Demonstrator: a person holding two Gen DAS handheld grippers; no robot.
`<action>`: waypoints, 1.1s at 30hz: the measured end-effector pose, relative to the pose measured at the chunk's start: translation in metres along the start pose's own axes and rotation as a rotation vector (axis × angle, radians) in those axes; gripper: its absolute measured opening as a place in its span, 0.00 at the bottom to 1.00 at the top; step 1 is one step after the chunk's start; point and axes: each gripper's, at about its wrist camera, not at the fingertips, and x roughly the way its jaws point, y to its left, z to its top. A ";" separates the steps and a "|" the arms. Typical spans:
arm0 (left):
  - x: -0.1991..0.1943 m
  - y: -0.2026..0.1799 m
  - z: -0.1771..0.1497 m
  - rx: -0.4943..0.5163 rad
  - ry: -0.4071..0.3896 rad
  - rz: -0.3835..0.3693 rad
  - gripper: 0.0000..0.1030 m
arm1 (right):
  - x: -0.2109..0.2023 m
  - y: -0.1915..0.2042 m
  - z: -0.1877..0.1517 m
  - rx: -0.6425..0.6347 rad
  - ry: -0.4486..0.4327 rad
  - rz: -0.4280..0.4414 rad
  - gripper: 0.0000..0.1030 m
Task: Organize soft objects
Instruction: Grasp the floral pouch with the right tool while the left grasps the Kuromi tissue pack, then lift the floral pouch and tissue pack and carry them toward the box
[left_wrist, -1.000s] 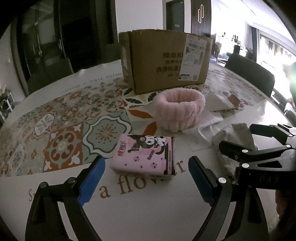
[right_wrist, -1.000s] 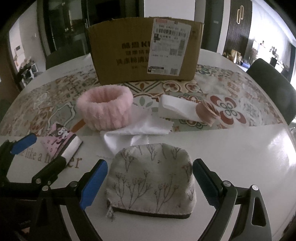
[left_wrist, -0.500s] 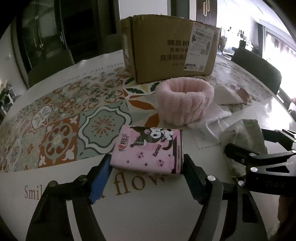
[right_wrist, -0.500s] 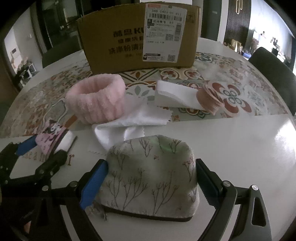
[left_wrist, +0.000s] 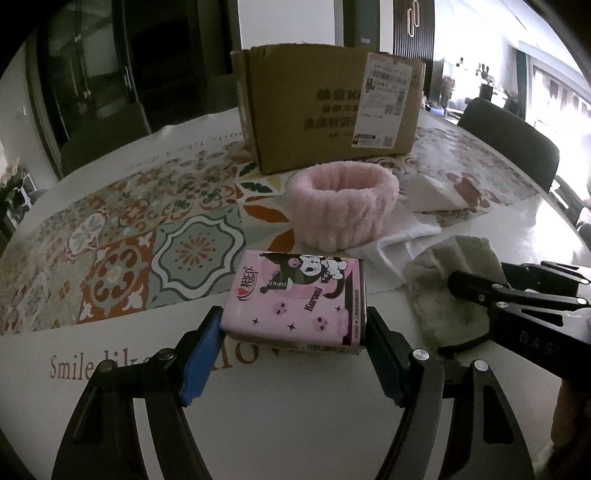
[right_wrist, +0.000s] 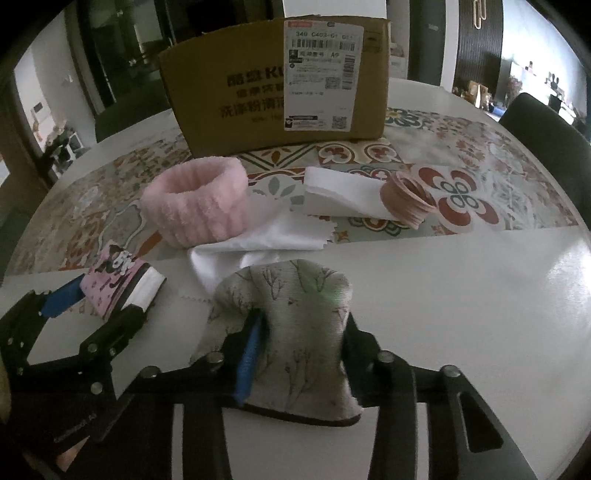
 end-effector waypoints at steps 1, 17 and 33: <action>-0.002 -0.002 0.000 -0.002 -0.003 0.002 0.71 | -0.001 -0.001 -0.001 0.000 -0.003 0.007 0.31; -0.040 -0.020 0.008 -0.064 -0.026 0.036 0.71 | -0.035 -0.009 -0.003 -0.014 -0.066 0.065 0.23; -0.084 -0.038 0.036 -0.089 -0.120 0.063 0.71 | -0.086 -0.027 0.008 0.011 -0.207 0.084 0.23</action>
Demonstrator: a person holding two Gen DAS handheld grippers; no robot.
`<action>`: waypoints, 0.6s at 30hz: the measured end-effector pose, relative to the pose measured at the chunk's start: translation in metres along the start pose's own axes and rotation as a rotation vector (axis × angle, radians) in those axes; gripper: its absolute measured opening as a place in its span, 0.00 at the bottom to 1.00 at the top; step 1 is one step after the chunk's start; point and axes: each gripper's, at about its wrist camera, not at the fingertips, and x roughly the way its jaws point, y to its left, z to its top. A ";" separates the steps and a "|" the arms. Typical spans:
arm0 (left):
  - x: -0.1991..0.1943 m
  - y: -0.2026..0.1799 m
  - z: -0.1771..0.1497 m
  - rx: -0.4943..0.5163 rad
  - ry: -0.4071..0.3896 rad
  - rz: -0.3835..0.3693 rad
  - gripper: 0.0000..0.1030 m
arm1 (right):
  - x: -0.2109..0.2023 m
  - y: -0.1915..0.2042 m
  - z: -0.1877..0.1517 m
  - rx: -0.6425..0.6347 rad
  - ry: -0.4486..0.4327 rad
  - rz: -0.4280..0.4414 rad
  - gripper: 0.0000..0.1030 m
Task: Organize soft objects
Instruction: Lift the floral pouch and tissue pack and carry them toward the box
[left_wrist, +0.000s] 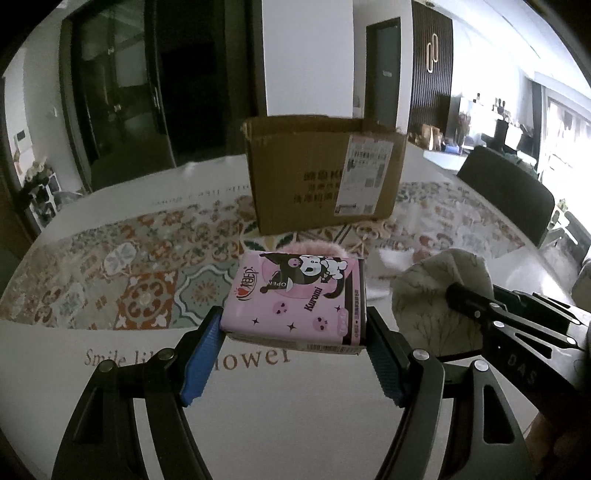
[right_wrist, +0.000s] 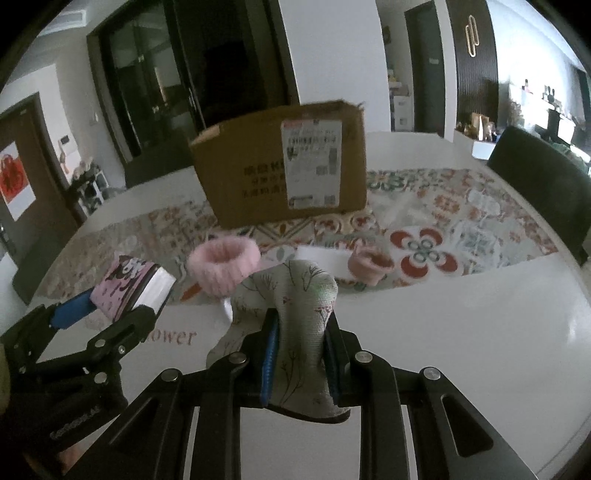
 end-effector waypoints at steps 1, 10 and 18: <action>-0.002 -0.001 0.003 0.000 -0.008 0.003 0.71 | -0.004 -0.001 0.004 0.002 -0.015 -0.003 0.23; -0.023 -0.009 0.029 -0.014 -0.076 0.015 0.71 | -0.027 -0.007 0.028 0.006 -0.115 -0.005 0.23; -0.041 -0.015 0.051 -0.030 -0.123 0.020 0.71 | -0.047 -0.012 0.045 0.015 -0.187 0.003 0.23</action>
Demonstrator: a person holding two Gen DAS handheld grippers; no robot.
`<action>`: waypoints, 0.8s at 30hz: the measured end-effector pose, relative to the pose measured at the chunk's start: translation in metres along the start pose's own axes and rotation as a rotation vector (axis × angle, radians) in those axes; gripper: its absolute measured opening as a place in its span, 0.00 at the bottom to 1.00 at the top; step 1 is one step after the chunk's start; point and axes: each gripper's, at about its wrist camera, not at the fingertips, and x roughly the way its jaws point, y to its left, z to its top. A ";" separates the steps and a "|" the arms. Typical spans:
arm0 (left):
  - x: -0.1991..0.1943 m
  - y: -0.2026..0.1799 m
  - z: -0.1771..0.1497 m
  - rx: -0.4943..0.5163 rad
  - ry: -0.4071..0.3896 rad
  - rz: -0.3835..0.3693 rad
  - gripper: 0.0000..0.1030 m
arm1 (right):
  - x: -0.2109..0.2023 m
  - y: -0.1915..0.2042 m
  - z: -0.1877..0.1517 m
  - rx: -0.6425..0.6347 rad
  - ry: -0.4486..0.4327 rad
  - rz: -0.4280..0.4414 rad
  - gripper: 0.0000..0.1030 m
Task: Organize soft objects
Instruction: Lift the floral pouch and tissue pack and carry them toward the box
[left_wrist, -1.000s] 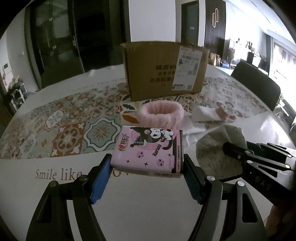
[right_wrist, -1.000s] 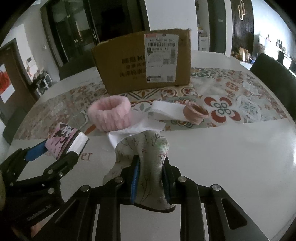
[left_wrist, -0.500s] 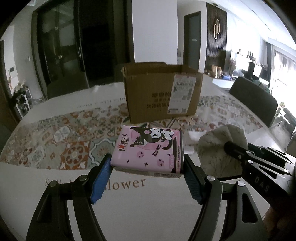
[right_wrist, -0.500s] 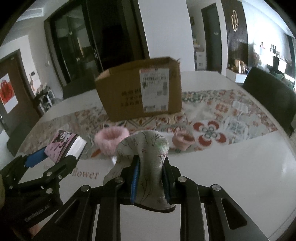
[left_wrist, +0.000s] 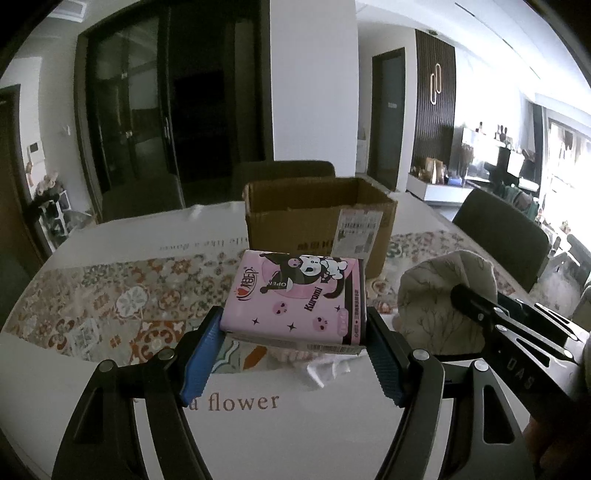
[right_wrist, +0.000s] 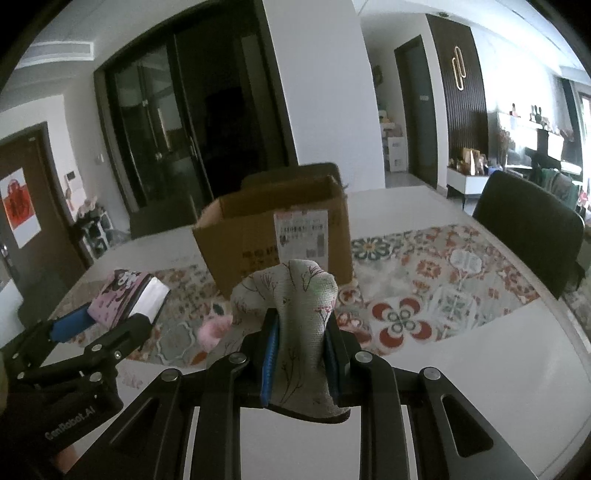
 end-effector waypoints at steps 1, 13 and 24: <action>-0.002 -0.001 0.002 0.000 -0.005 0.000 0.71 | -0.002 0.000 0.003 0.000 -0.010 0.000 0.23; -0.005 0.007 0.027 -0.022 -0.040 0.009 0.71 | -0.007 0.007 0.033 -0.005 -0.078 -0.004 0.23; 0.013 0.009 0.061 -0.023 -0.069 0.031 0.71 | 0.009 0.012 0.067 -0.024 -0.114 -0.002 0.23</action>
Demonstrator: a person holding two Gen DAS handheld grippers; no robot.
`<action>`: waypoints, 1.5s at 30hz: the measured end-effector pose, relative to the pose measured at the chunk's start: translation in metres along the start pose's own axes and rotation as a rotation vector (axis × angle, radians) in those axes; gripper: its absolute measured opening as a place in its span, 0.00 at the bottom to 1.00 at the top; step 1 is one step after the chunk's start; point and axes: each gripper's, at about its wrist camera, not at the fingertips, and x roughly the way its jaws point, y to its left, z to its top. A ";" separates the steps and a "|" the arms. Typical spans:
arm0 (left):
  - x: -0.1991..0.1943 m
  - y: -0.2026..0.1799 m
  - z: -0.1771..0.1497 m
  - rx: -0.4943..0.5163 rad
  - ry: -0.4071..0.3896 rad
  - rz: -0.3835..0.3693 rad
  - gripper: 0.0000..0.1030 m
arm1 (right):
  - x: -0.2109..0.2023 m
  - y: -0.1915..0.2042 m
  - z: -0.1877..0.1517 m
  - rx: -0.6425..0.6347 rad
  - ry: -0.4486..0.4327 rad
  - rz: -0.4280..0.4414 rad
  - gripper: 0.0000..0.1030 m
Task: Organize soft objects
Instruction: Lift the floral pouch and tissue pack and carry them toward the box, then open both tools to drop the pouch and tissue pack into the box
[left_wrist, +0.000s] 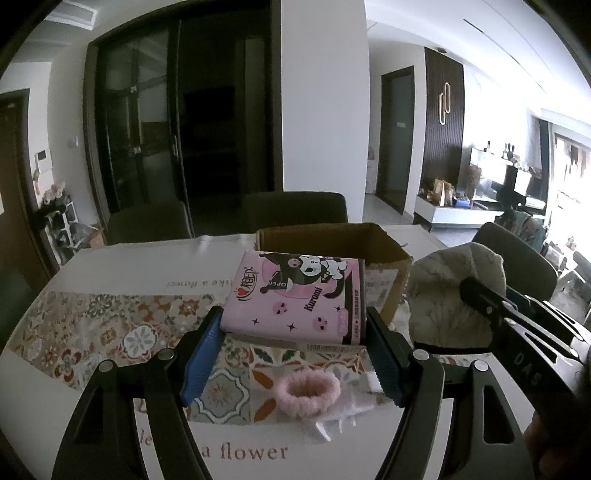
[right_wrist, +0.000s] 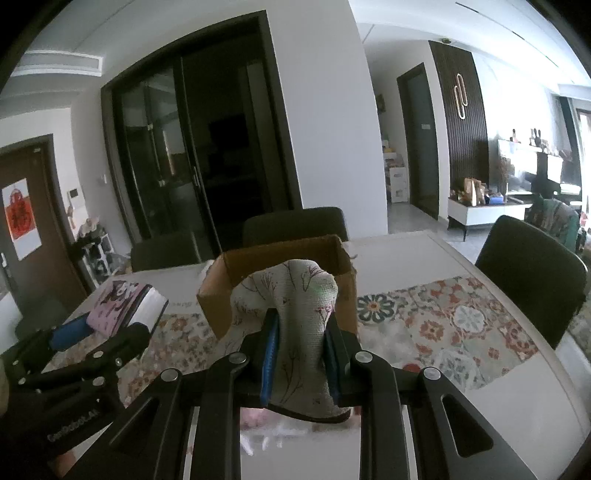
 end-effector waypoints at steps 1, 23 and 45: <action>0.004 0.000 0.003 -0.001 -0.002 0.003 0.71 | 0.002 0.000 0.002 0.000 -0.004 0.000 0.23; 0.083 -0.001 0.064 0.003 -0.033 0.023 0.71 | 0.076 -0.009 0.070 -0.044 -0.063 0.010 0.24; 0.182 -0.004 0.078 -0.001 0.085 0.021 0.71 | 0.183 -0.008 0.087 -0.113 0.049 0.003 0.24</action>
